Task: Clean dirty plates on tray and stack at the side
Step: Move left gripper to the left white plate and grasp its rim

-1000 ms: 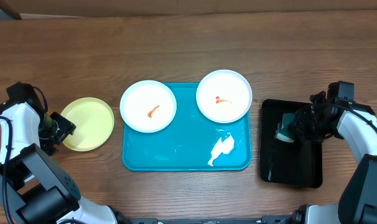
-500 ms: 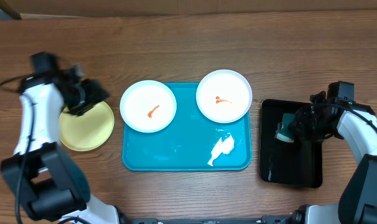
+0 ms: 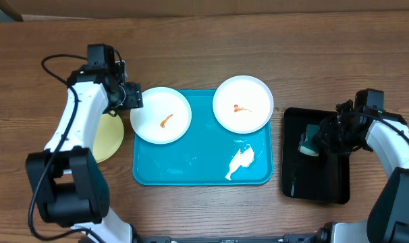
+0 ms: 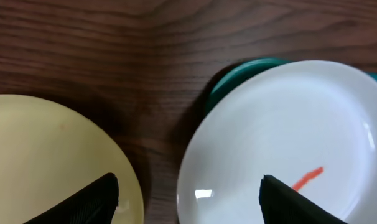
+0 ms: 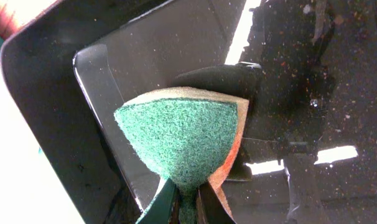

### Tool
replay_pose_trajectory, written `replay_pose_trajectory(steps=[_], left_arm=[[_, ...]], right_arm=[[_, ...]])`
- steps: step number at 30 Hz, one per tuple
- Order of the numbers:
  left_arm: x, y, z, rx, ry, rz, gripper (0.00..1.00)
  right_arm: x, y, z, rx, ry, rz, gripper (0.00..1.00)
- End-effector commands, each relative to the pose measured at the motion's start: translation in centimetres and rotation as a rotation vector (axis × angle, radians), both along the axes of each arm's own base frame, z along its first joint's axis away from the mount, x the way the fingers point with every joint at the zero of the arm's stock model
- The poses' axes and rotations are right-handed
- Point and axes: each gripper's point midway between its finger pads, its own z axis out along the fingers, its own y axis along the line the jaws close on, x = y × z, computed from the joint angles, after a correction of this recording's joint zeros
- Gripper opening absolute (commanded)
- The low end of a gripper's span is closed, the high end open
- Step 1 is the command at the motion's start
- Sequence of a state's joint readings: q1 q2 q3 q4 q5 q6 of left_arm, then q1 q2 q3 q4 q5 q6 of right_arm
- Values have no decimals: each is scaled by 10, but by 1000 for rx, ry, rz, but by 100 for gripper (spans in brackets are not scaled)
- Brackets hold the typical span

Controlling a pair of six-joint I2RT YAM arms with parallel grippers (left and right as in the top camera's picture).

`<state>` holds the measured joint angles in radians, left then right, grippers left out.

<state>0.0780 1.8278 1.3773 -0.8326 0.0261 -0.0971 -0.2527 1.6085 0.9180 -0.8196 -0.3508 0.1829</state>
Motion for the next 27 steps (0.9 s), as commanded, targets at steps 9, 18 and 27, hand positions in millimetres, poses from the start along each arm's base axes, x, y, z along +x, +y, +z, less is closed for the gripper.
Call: replay_pose_trajectory(steps=[9,18,27], left_arm=[[-4,-2,-44,-21,118,5,51],[-21,-6,-46,-42,189,2,16],[-42,-12,-47,-75,272,-1,5]], right_arm=[[6,0,4,-8,-18,11,6],[6,0,4,-8,-18,11,6],[6,0,4,-6,-15,11,6]])
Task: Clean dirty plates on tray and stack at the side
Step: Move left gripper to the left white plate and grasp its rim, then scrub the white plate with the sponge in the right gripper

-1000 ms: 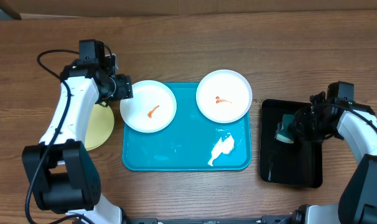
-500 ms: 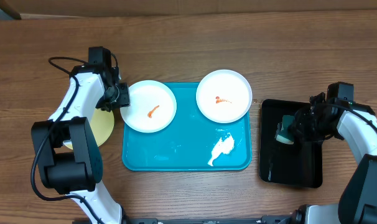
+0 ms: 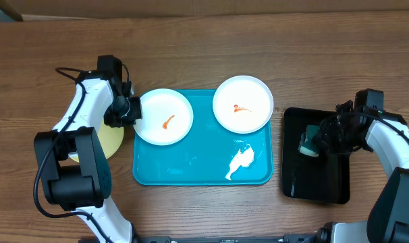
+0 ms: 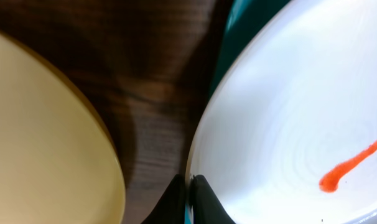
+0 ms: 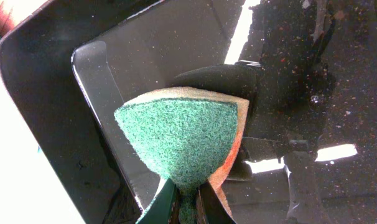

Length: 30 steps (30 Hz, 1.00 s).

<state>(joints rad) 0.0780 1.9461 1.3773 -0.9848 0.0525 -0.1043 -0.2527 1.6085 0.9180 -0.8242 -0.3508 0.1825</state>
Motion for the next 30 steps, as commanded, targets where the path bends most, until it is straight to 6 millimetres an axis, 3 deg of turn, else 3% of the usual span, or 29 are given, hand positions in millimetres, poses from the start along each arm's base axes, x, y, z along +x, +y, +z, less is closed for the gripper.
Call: replay_pose_trajectory(steps=[1,12,18,25,27,30], left_arm=[[-1,-5,2,-30,14,-1,4],[-36,-24,6,-118,152,-27,4],[-40,-49,6,-111,170,-113,4],[-41,-78,6,-99,163,-168,4],[-41,-83,5,-97,163,-169,4],[-41,-92,5,-93,161,-174,4]], right_arm=[[7,0,4,-7,-19,10,6],[4,1,4,-5,-8,11,4],[3,1,10,0,-2,11,4],[24,6,71,-17,-134,38,4],[29,17,89,-18,-181,81,4],[33,55,108,40,-257,222,4]])
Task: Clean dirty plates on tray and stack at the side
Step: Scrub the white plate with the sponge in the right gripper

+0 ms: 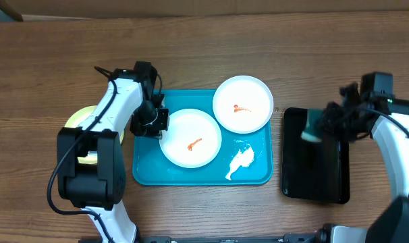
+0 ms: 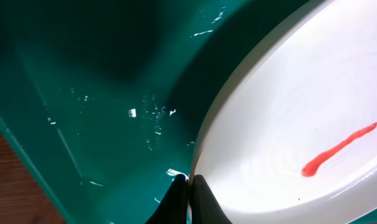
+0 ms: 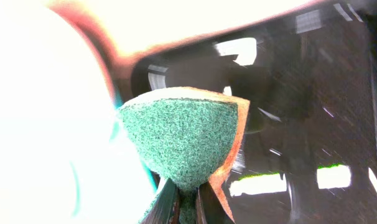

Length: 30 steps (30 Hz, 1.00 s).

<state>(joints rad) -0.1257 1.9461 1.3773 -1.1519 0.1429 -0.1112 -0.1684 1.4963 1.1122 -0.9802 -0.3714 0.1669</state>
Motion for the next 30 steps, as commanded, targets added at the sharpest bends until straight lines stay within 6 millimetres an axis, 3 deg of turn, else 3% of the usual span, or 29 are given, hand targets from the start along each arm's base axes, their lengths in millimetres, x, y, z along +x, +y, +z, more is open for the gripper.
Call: replay_pose_trajectory(steps=[1,11,21,30], left_arm=[[5,-11,1,-7,-11,12,4],[3,-16,1,-6,-8,9,4],[2,-18,1,-9,-5,8,4],[1,-21,1,-9,-5,-1,4]], right_arm=[[5,47,29,68,-105,167,4],[-9,186,22,99,-194,565,4],[-30,274,-23,70,-164,682,4],[-44,319,-60,79,-163,771,4]])
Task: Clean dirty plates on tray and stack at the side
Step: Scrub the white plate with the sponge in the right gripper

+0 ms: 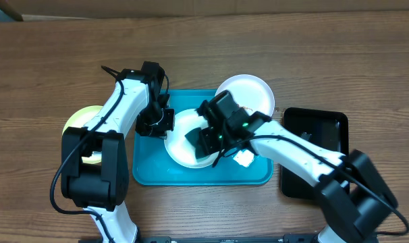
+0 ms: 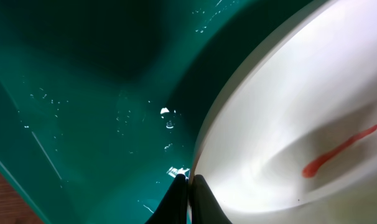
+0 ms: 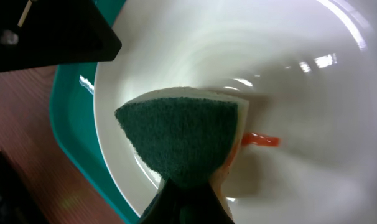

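A white plate (image 1: 181, 142) with a red streak (image 2: 338, 152) lies in the middle of the teal tray (image 1: 150, 172). My left gripper (image 2: 190, 182) is shut on that plate's left rim (image 1: 165, 128). My right gripper (image 3: 187, 194) is shut on a green sponge (image 3: 182, 140), which hangs over the plate's bowl beside the red streak (image 3: 260, 140); whether it touches I cannot tell. In the overhead view the right gripper (image 1: 201, 140) covers the plate's middle. A second white plate (image 1: 248, 91) rests on the tray's far right corner, partly hidden by the right arm.
A yellow plate (image 1: 79, 118) lies on the wooden table left of the tray. A black tray (image 1: 326, 162) sits at the right. White foam (image 1: 243, 157) lies on the teal tray near its right side.
My right gripper was over the black tray with the sponge; now it is over the plate in the teal tray's middle. My left gripper still pinches the rim; the plate has barely shifted.
First my left gripper stood open between the yellow plate and the streaked plate at the tray's left edge. Then it was shut on the rim. Then the plate lay in the tray's middle. My right gripper held the sponge over the black tray throughout, now over the plate.
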### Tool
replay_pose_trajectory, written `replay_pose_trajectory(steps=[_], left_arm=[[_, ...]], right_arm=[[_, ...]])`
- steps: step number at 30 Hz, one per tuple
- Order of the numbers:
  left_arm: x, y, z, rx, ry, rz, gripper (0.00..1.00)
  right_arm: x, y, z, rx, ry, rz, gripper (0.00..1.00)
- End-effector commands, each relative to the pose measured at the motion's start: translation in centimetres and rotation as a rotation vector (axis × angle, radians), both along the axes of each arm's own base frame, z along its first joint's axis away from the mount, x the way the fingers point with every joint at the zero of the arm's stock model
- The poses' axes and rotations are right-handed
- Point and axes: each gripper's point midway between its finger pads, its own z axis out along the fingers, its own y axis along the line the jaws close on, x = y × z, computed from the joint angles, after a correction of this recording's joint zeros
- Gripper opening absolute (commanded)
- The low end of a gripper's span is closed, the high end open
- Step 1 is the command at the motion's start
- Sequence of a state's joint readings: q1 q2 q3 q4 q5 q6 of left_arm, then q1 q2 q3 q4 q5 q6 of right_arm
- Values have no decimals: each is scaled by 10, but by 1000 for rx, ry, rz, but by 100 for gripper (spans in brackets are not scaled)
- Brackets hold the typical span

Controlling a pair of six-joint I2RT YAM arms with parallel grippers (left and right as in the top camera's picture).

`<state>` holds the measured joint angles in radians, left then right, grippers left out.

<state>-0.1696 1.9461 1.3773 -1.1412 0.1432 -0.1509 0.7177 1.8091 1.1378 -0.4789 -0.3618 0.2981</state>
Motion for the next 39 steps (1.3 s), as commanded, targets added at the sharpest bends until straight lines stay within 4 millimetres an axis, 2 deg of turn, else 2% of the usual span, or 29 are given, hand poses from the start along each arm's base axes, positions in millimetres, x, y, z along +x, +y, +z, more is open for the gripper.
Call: replay_pose_trajectory(steps=[1,5,14,19,25,28,30,34,39], left_arm=[[2,-8,1,-14,1,2,4],[1,-8,1,-14,3,0,4],[-2,-9,1,-11,12,-5,4],[-1,-9,1,-10,12,-6,4],[-2,-9,1,-10,14,-6,4],[-3,-9,2,-10,17,-6,4],[-3,-9,2,-9,17,-6,4],[-2,-9,2,-10,15,-6,4],[-2,-9,2,-10,16,-6,4]], right_arm=[[-1,10,-4,-3,-20,6,4],[4,10,-12,-57,-71,-10,4],[21,-10,-26,-180,-150,-80,4],[20,-18,-32,-211,-152,-90,4],[38,-50,-36,-357,-218,-234,5],[45,-60,-36,-369,-212,-300,5],[44,-59,-37,-354,-192,-306,5],[30,-43,-38,-278,-112,-252,10],[20,-31,-37,-224,-65,-213,7]])
